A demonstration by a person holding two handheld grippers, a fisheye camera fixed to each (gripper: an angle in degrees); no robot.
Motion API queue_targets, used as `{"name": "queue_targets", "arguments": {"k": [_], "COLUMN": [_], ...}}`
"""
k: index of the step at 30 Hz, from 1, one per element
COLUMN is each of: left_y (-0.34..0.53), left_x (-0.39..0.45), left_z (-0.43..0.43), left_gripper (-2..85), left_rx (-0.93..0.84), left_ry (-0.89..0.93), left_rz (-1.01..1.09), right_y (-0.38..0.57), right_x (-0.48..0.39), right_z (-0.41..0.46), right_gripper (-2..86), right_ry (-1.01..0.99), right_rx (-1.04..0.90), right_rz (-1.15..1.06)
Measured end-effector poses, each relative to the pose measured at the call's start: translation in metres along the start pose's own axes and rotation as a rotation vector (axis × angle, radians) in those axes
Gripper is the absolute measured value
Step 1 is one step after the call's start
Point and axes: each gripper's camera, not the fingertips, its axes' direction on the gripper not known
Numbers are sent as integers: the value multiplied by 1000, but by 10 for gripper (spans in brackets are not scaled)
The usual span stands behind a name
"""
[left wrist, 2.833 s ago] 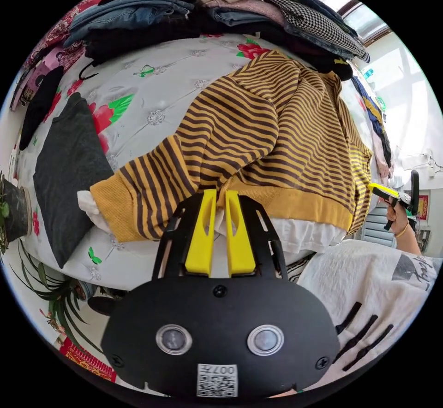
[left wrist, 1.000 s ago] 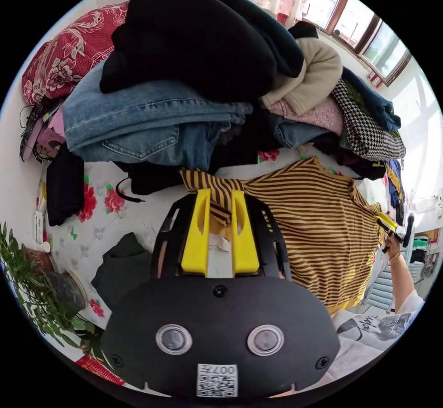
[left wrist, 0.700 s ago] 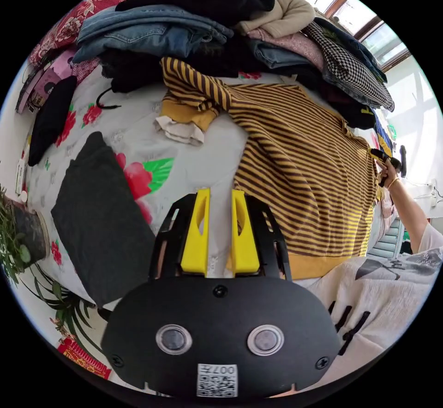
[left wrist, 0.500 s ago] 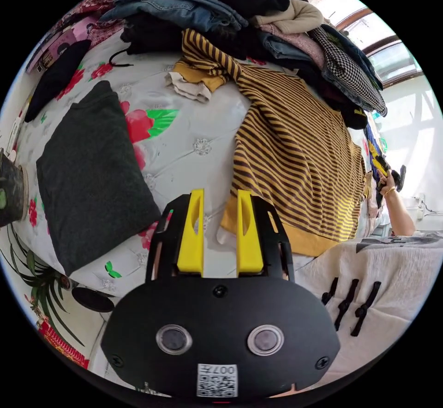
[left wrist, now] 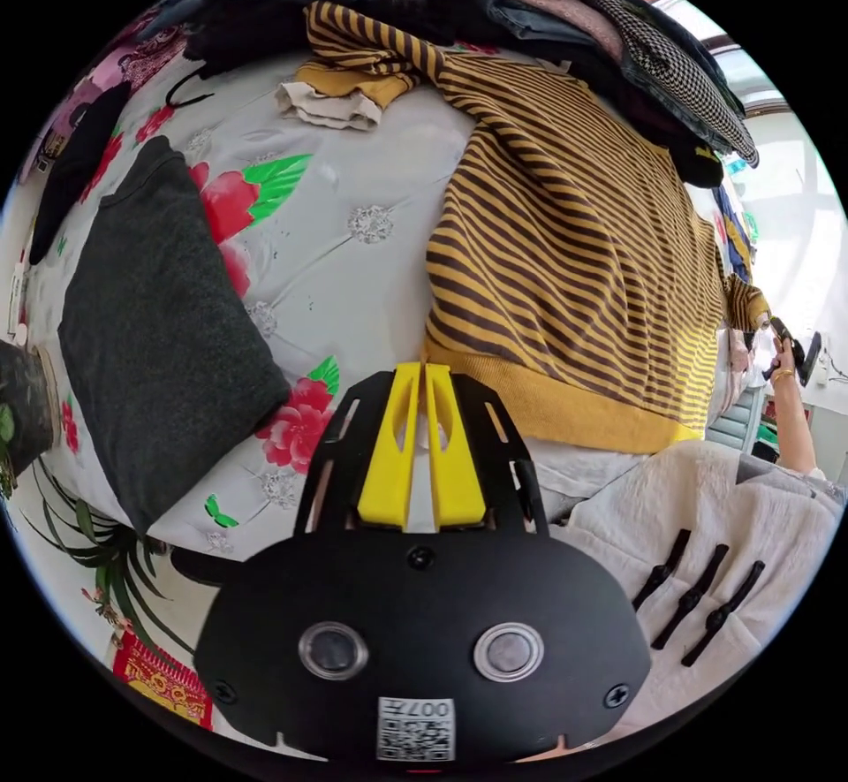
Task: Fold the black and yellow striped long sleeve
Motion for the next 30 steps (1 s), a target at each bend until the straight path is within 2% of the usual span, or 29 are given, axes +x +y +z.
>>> {"name": "queue_targets", "arguments": {"k": [2, 4, 6, 9, 11, 13, 17, 19, 21, 23, 28, 30], "left_y": [12, 24, 36, 52, 58, 58, 41, 37, 33, 40, 112, 144], "left_x": [-9, -19, -34, -57, -63, -61, -55, -53, -54, -58, -64, -64], "left_z": [-16, -27, -37, -51, -62, -69, -56, -58, -61, -79, -146, -156], "left_gripper": [-8, -7, -4, 18, 81, 113, 92, 53, 46, 40, 36, 38], "left_rx": [45, 78, 112, 178, 213, 229, 147, 143, 136, 149, 253, 240], "left_ry": [42, 76, 119, 216, 222, 228, 260, 168, 208, 226, 294, 263], "left_rz": [-19, -46, -93, -158, -151, -102, -35, -45, -18, -3, 54, 71], "right_y": [-2, 12, 36, 103, 170, 217, 285, 296, 301, 297, 309, 322], "right_x": [64, 88, 96, 88, 67, 44, -4, -19, -25, -27, 8, 18], "right_z": [-41, -58, -65, -56, -42, -35, -28, -19, -16, -18, -80, -95], "right_gripper": [13, 28, 43, 62, 73, 81, 78, 62, 40, 18, 2, 1], "right_ry": [-11, -14, -46, -285, -498, -561, -563, -562, -468, -497, -454, -434], "right_rx": [124, 152, 130, 29, -74, -146, -235, -285, -276, -322, -151, -126], "right_rz": [261, 297, 254, 167, 103, 33, -150, -186, -180, -225, -314, -331]}}
